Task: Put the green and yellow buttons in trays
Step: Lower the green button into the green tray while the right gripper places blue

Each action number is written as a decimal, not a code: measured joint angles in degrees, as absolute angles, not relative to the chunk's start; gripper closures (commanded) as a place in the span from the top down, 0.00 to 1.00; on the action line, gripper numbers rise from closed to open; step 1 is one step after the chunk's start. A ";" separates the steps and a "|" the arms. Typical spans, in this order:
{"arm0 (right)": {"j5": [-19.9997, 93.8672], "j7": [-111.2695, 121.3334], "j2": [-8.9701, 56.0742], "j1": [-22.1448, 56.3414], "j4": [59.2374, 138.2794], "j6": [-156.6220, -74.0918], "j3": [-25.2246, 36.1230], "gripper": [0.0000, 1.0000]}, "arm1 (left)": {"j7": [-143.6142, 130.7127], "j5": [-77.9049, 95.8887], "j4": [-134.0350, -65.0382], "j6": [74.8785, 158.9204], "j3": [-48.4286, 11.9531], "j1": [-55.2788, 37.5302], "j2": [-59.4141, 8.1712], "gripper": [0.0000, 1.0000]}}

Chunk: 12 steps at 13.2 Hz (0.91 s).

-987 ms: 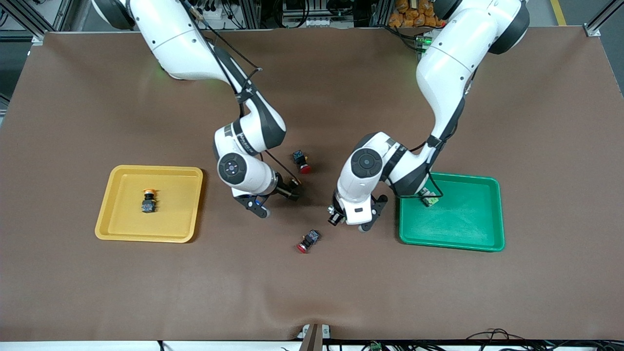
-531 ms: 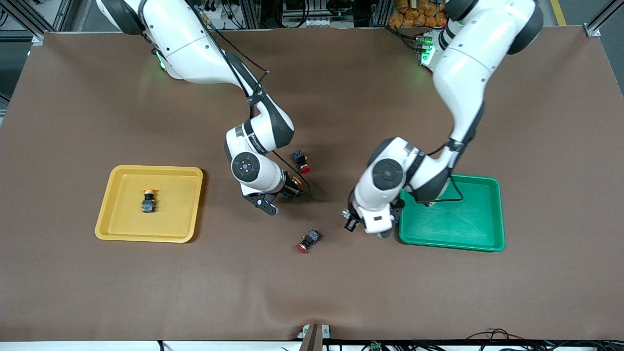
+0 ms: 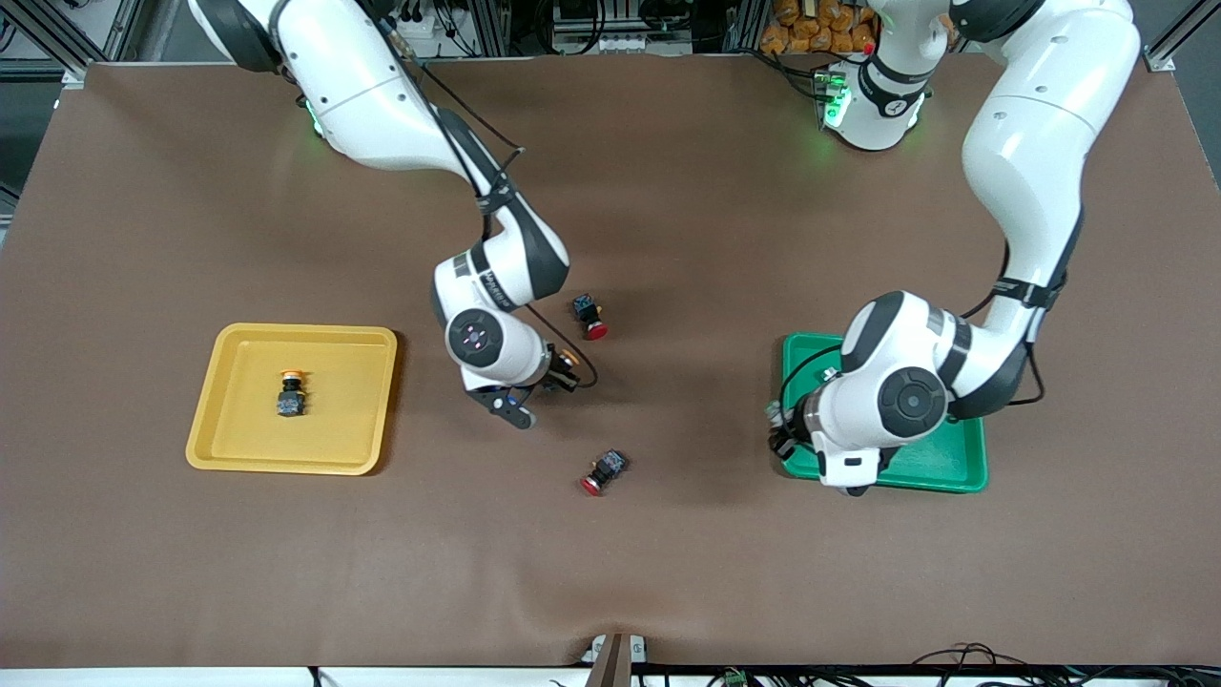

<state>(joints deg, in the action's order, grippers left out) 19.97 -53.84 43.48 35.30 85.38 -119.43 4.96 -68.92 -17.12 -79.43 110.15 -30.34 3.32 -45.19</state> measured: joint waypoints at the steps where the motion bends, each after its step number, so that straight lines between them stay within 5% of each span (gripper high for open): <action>1: 19.59 -53.65 42.84 34.34 83.40 -114.43 6.24 0.00 | -66.74 -18.93 -80.61 109.04 -30.35 4.03 -44.54 0.00; 5: 16.82 -42.69 38.94 29.76 81.11 -103.68 11.99 0.00 | -56.57 -21.81 -88.36 109.27 -30.37 9.76 -40.10 0.00; 10: 16.58 -23.56 38.21 20.58 83.93 -103.23 12.89 0.00 | -45.14 -22.29 -99.81 117.05 -30.42 18.25 -32.95 0.00; 12: 16.56 -13.55 38.20 17.25 86.95 -105.71 13.00 0.00 | -41.56 -22.31 -103.62 121.78 -30.42 21.21 -31.78 0.12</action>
<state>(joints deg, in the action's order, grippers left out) 16.56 -13.55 38.20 17.25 86.95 -105.71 13.00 -41.56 -22.31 -103.62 121.78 -30.42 21.21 -31.78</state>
